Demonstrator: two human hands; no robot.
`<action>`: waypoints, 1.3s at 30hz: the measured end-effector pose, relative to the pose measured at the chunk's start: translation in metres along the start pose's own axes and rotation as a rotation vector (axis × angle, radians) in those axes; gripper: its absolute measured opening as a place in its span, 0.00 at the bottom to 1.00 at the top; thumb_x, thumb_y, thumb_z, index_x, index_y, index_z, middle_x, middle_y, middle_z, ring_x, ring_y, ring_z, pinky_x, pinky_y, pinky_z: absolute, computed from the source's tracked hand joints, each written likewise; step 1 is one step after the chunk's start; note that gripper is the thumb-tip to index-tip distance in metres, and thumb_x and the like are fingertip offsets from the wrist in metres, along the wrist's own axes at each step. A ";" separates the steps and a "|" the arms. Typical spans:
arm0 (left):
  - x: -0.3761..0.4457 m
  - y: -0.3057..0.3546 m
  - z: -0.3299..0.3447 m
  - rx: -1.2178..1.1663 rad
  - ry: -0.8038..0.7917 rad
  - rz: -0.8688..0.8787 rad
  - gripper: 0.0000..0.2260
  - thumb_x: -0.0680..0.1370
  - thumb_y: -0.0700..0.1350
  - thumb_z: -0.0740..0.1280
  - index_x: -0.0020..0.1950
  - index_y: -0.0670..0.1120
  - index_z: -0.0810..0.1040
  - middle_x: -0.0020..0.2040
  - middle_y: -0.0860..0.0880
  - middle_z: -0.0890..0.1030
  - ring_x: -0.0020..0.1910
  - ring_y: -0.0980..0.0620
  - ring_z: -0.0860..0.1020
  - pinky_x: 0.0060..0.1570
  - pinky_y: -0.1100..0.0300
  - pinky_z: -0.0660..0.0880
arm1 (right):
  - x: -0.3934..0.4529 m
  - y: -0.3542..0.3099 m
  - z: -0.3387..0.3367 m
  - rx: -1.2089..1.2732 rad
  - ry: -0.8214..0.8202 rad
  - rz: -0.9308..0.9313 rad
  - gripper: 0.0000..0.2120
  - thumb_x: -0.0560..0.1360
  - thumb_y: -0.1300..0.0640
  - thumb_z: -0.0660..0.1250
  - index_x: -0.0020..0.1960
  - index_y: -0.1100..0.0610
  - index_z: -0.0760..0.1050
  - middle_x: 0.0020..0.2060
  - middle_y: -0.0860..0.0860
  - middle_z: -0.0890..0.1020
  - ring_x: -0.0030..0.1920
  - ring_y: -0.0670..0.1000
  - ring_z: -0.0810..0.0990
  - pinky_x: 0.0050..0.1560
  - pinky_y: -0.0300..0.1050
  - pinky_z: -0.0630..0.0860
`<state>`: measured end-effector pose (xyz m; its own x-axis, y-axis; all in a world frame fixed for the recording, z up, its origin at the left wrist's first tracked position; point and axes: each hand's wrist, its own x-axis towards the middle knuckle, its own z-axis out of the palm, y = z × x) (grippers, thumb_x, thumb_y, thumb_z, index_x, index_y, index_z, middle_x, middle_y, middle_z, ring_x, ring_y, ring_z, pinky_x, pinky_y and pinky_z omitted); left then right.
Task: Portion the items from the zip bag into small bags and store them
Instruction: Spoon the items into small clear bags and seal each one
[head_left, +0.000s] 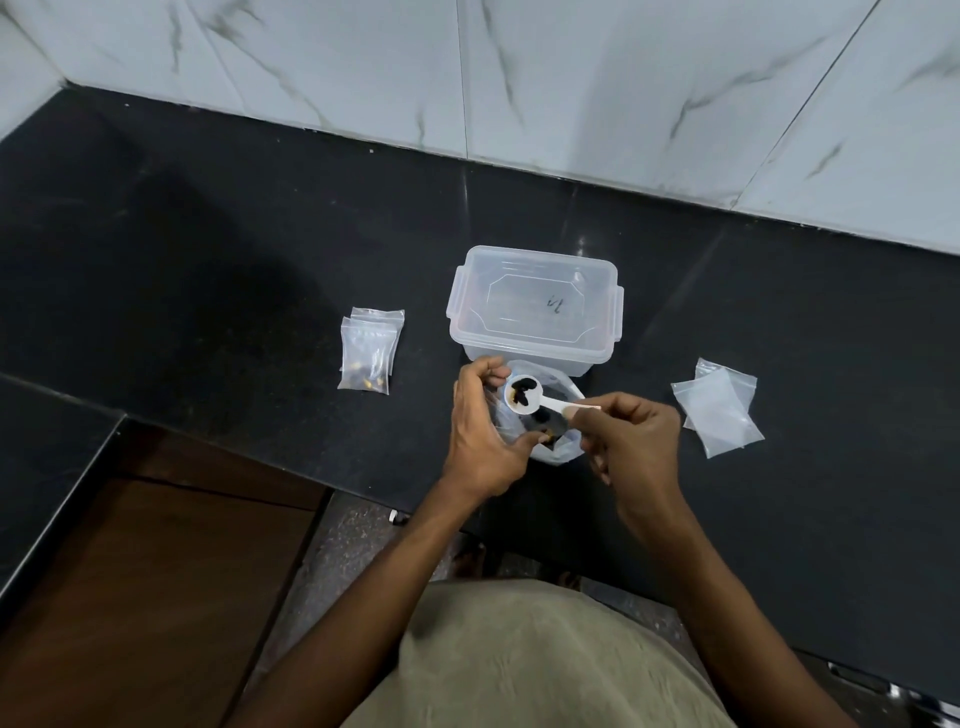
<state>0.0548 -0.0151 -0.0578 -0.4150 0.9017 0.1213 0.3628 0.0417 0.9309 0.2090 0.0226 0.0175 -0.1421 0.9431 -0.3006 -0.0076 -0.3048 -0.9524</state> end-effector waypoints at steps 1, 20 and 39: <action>0.000 -0.001 0.000 -0.010 0.006 0.000 0.40 0.62 0.41 0.83 0.67 0.53 0.66 0.61 0.47 0.74 0.63 0.47 0.75 0.65 0.52 0.74 | -0.001 0.001 0.003 -0.054 -0.011 -0.040 0.04 0.72 0.68 0.74 0.39 0.65 0.83 0.24 0.55 0.78 0.21 0.45 0.71 0.21 0.37 0.66; -0.007 -0.005 -0.003 -0.082 0.136 0.004 0.33 0.65 0.46 0.78 0.67 0.51 0.69 0.59 0.42 0.76 0.58 0.42 0.78 0.58 0.41 0.77 | -0.006 0.046 0.003 -0.738 -0.167 -0.888 0.08 0.73 0.64 0.73 0.51 0.60 0.87 0.36 0.51 0.83 0.32 0.50 0.79 0.32 0.46 0.78; -0.005 -0.002 -0.003 -0.056 0.136 0.083 0.28 0.66 0.32 0.70 0.65 0.41 0.70 0.58 0.43 0.75 0.57 0.44 0.76 0.60 0.45 0.75 | -0.006 0.038 0.001 -0.303 0.093 -0.452 0.05 0.72 0.66 0.75 0.44 0.58 0.87 0.30 0.50 0.83 0.30 0.44 0.77 0.31 0.43 0.74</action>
<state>0.0532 -0.0215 -0.0596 -0.4956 0.8345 0.2409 0.3553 -0.0583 0.9329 0.2082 0.0055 -0.0165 -0.1024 0.9831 0.1520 0.2392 0.1726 -0.9555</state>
